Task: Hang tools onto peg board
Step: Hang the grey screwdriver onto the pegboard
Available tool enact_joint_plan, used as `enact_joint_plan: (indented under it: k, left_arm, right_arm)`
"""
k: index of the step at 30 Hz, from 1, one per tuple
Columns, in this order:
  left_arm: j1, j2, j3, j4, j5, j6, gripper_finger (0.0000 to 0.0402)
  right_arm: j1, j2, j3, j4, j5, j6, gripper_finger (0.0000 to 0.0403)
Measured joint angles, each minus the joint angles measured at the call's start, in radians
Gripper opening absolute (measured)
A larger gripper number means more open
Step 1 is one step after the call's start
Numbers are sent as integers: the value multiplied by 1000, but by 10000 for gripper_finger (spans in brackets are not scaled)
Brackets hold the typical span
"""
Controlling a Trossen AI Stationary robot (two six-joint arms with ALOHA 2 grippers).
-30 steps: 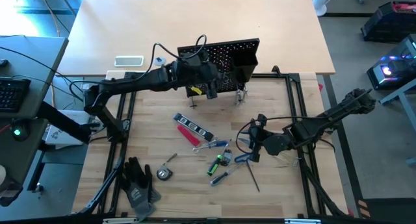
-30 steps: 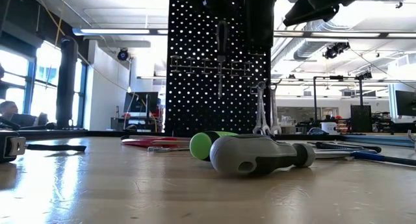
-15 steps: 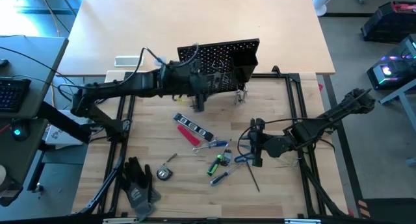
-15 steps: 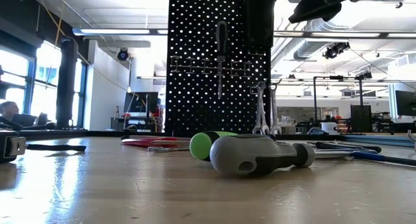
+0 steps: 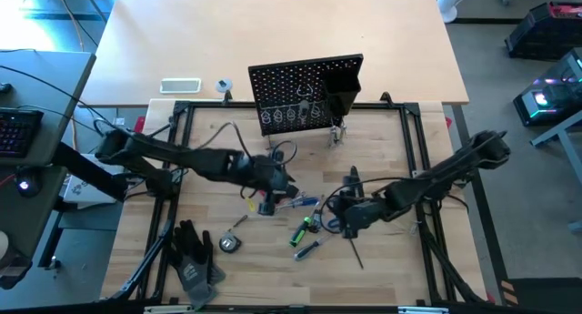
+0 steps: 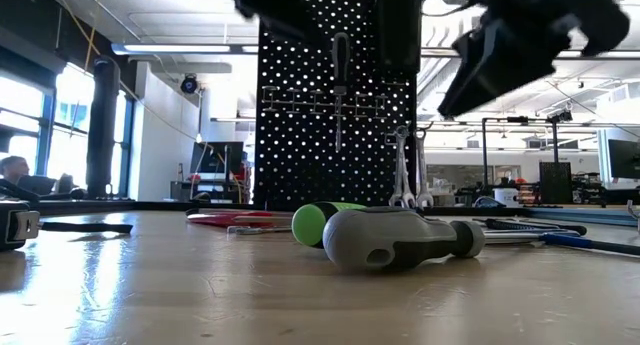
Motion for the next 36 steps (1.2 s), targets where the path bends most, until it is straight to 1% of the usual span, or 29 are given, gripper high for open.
enact_joint_plan:
  k: [4,7,8,10,12,14,16,18,23,25,27,30,33,36]
  left_arm:
    - [28,56,-94,120,12,-33,185]
    - [41,116,-105,158,106,-67,176]
    - [40,135,-105,170,139,-71,173]
    - [26,172,-105,192,188,-71,167]
    - [4,202,-105,209,200,-70,161]
    - [-16,229,-105,215,208,-60,156]
    - [-37,252,-105,222,209,-54,152]
    - [-54,271,-105,231,209,-58,148]
    - [-87,304,-105,235,207,-99,146]
    - [-100,305,-105,234,204,-109,146]
    - [-115,302,-105,234,188,-115,146]
    - [-137,291,-104,226,159,-115,146]
    - [-151,278,-104,216,152,-114,146]
    - [-157,274,-104,211,151,-114,146]
  right_arm:
    - [-21,26,0,-4,-18,17,115]
    - [-23,27,0,-3,-20,19,115]
    - [-23,27,0,-3,-37,18,115]
    - [-23,27,0,0,-100,15,115]
    - [-18,28,0,31,-204,-12,115]
    - [1,38,0,108,-303,-56,115]
    - [23,59,0,179,-345,-106,115]
    - [44,99,0,246,-358,-158,115]
    - [43,252,0,377,-470,-213,115]
    - [35,304,0,404,-482,-217,115]
    - [30,329,0,428,-471,-217,121]
    - [25,333,0,467,-452,-232,141]
    - [21,327,3,485,-444,-243,166]
    - [16,329,23,474,-473,-243,183]
